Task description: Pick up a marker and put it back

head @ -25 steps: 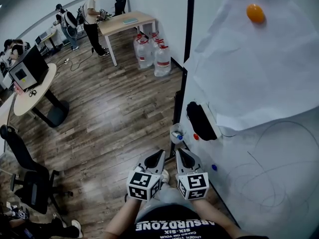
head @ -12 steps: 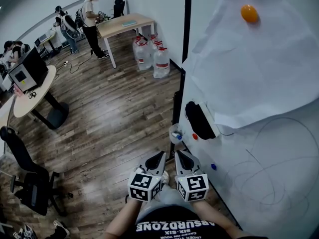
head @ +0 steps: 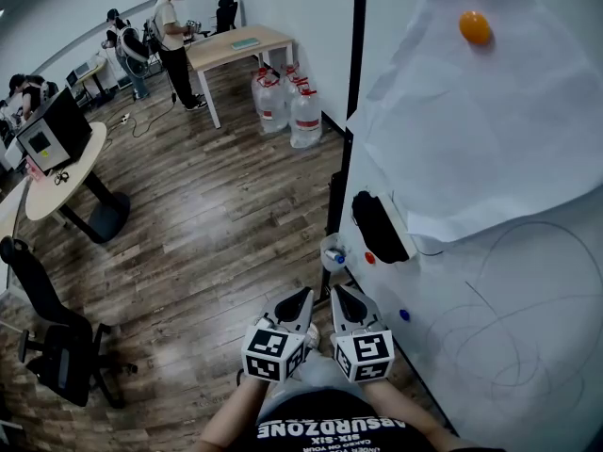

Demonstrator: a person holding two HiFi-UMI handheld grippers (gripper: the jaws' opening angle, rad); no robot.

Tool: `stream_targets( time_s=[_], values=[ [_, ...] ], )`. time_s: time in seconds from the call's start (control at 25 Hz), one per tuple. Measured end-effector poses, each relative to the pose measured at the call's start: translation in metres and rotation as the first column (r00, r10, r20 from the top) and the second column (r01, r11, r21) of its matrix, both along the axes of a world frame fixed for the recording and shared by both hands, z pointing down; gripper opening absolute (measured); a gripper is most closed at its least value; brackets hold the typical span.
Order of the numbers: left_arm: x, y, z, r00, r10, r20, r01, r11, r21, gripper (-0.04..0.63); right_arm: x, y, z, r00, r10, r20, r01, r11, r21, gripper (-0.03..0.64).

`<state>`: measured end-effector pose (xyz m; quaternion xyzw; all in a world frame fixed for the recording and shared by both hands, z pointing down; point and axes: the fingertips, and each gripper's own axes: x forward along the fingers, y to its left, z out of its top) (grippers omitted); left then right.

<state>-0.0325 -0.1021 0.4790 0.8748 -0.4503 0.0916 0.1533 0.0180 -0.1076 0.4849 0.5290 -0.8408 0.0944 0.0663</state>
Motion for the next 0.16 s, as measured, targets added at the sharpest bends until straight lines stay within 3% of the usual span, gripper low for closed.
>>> stream_targets(
  time_s=[0.16],
  values=[
    [0.0004, 0.0005, -0.0004, 1.0, 0.004, 0.0, -0.004, 1.0, 0.002, 0.008, 0.0001, 0.0016, 0.0015, 1.0, 0.002, 0.001, -0.002, 1.0, -0.007, -0.003]
  ],
)
